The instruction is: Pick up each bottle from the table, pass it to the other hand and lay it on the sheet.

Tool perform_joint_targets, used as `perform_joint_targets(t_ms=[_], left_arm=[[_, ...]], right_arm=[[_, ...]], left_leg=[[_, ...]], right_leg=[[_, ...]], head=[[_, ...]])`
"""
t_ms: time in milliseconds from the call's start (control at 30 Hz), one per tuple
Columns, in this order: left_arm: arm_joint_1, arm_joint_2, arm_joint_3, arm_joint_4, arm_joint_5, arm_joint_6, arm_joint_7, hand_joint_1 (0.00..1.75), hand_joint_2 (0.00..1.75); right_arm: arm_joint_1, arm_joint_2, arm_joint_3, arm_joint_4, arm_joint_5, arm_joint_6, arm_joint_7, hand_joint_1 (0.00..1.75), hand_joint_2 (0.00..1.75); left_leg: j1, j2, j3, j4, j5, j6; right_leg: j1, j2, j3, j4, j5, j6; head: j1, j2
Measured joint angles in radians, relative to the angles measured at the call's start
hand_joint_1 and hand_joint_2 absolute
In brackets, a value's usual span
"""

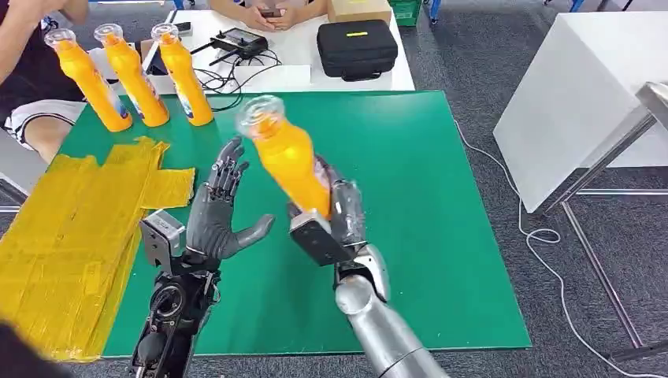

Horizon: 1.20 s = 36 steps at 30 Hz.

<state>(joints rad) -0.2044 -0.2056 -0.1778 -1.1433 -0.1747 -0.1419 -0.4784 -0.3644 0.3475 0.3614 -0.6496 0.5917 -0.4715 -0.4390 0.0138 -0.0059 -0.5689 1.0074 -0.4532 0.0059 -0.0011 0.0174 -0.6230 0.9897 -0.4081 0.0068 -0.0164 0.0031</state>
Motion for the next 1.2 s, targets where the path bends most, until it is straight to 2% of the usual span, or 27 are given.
perform_joint_targets(t_ms=[100, 300, 500, 767, 800, 833, 867, 1200], left_arm=[[-0.007, 0.000, -0.002, 0.009, 0.008, -0.002, -0.002, 0.00, 1.75], [-0.008, 0.000, -0.003, 0.010, 0.008, -0.002, -0.003, 0.00, 1.75], [-0.012, 0.008, 0.007, 0.032, 0.031, -0.002, -0.015, 0.00, 1.75], [0.003, 0.016, 0.018, 0.048, 0.050, -0.003, -0.032, 0.00, 1.75], [0.006, 0.016, 0.019, 0.048, 0.050, -0.003, -0.034, 0.51, 1.75], [0.008, 0.017, 0.019, 0.050, 0.051, -0.003, -0.034, 1.69, 1.75], [0.009, 0.018, 0.020, 0.051, 0.053, -0.003, -0.035, 1.75, 1.75], [0.046, 0.018, 0.037, 0.018, 0.186, 0.026, -0.069, 1.75, 1.75]], right_arm=[[-0.012, 0.008, 0.076, 0.032, 0.046, 0.008, 0.038, 1.75, 1.75], [-0.013, 0.008, 0.084, 0.035, 0.048, 0.008, 0.043, 1.75, 1.75], [-0.034, 0.014, 0.220, 0.079, 0.090, -0.014, 0.101, 1.75, 1.75], [-0.037, 0.014, 0.276, 0.098, 0.100, -0.034, 0.119, 1.75, 1.75], [-0.037, 0.014, 0.279, 0.101, 0.100, -0.034, 0.119, 1.75, 1.75], [-0.037, 0.013, 0.282, 0.103, 0.100, -0.034, 0.119, 1.75, 1.75], [-0.037, 0.013, 0.285, 0.106, 0.098, -0.034, 0.119, 1.75, 1.75], [-0.051, 0.014, 0.341, 0.123, 0.052, -0.034, 0.113, 1.75, 1.75]], left_leg=[[0.000, 0.000, 0.000, 0.000, 0.000, 0.000], [0.000, 0.000, 0.000, 0.000, 0.000, 0.000], [0.000, 0.000, 0.000, 0.000, 0.000, 0.000], [0.000, 0.000, 0.000, 0.000, 0.000, 0.000], [0.000, 0.000, 0.000, 0.000, 0.000, 0.000], [0.000, 0.000, 0.000, 0.000, 0.000, 0.000], [0.000, 0.000, 0.000, 0.000, 0.000, 0.000], [0.000, 0.001, -0.001, 0.000, 0.000, 0.000]], right_leg=[[0.000, 0.000, 0.000, 0.000, 0.000, 0.000], [0.000, 0.000, 0.000, 0.000, 0.000, 0.000], [0.000, 0.000, 0.000, 0.000, 0.000, 0.000], [0.000, 0.000, -0.001, 0.000, 0.000, 0.000], [0.000, 0.000, -0.001, 0.000, 0.000, 0.000], [0.000, 0.000, -0.001, 0.000, 0.000, 0.000], [0.000, 0.000, -0.001, 0.000, 0.000, 0.000], [0.000, 0.000, -0.001, 0.000, 0.000, 0.000]], head=[[0.000, 0.000], [0.000, 0.000], [0.000, 0.000], [0.000, 0.000], [0.000, 0.000], [0.000, 0.000], [0.000, 0.000], [0.000, 0.000]])
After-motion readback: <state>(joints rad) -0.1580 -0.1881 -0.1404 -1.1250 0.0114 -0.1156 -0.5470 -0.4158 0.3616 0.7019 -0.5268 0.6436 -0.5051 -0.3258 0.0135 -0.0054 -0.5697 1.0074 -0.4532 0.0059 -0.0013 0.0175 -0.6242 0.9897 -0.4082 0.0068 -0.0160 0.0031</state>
